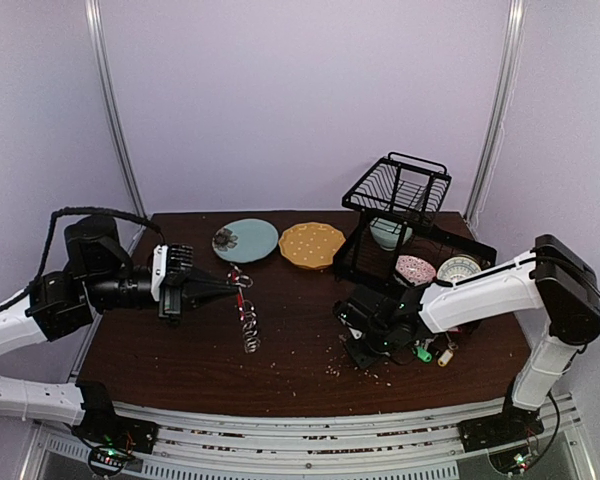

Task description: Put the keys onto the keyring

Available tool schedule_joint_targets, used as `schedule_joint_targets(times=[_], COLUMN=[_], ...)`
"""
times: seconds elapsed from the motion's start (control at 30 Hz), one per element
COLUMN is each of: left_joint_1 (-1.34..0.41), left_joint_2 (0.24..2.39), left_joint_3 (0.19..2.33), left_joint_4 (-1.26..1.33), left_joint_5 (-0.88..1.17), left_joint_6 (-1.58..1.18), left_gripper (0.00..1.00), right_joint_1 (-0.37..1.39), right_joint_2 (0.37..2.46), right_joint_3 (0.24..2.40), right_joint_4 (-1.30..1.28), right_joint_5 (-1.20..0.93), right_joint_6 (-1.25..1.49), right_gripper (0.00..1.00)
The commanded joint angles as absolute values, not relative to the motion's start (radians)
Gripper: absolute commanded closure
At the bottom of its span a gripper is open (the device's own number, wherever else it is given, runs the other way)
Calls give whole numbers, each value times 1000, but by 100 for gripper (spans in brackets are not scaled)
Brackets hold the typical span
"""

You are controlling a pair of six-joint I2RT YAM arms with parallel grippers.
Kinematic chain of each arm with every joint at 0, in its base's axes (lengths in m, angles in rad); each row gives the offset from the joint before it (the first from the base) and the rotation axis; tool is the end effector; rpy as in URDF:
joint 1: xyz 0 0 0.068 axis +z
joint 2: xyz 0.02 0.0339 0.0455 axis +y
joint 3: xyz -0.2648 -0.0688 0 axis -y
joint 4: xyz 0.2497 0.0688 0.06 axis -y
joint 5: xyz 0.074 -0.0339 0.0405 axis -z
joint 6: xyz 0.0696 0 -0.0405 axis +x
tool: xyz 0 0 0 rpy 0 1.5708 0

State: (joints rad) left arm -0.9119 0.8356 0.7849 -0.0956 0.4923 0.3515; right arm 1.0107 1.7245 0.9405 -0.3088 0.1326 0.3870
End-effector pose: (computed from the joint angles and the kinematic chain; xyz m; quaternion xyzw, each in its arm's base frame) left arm 0.1140 -0.2010 0.3374 0.5620 0.4984 -0.3525 0.5581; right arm 0.1913 0.2878 0.1144 -0.2825 0.9275 0.1027 0.2222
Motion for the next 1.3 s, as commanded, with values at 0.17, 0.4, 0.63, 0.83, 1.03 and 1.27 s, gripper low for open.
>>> schedule_joint_targets(times=[0.17, 0.4, 0.63, 0.83, 1.03, 1.27], left_joint_1=[-915, -914, -914, -915, -949, -1018], left_joint_2=[818, 815, 824, 887, 967, 995], left_joint_3=[776, 775, 775, 775, 786, 790], left_joint_4=[-26, -26, -26, -26, -26, -17], left_joint_5=[515, 522, 510, 503, 468, 415], left_joint_6=[353, 353, 352, 336, 316, 313], left_gripper=[100, 100, 100, 100, 100, 100], right_joint_1=[1021, 1021, 1023, 1033, 1075, 1108], right_joint_2=[1728, 1682, 1537, 1337, 1322, 1346], right_joint_3=[971, 996, 1040, 1013, 1069, 1184], right_joint_4=[-379, -399, -423, -294, -250, -239], right_joint_5=[223, 207, 12, -269, -421, -560], right_joint_6=[360, 350, 282, 165, 75, 23], right_gripper=[94, 100, 100, 100, 100, 100])
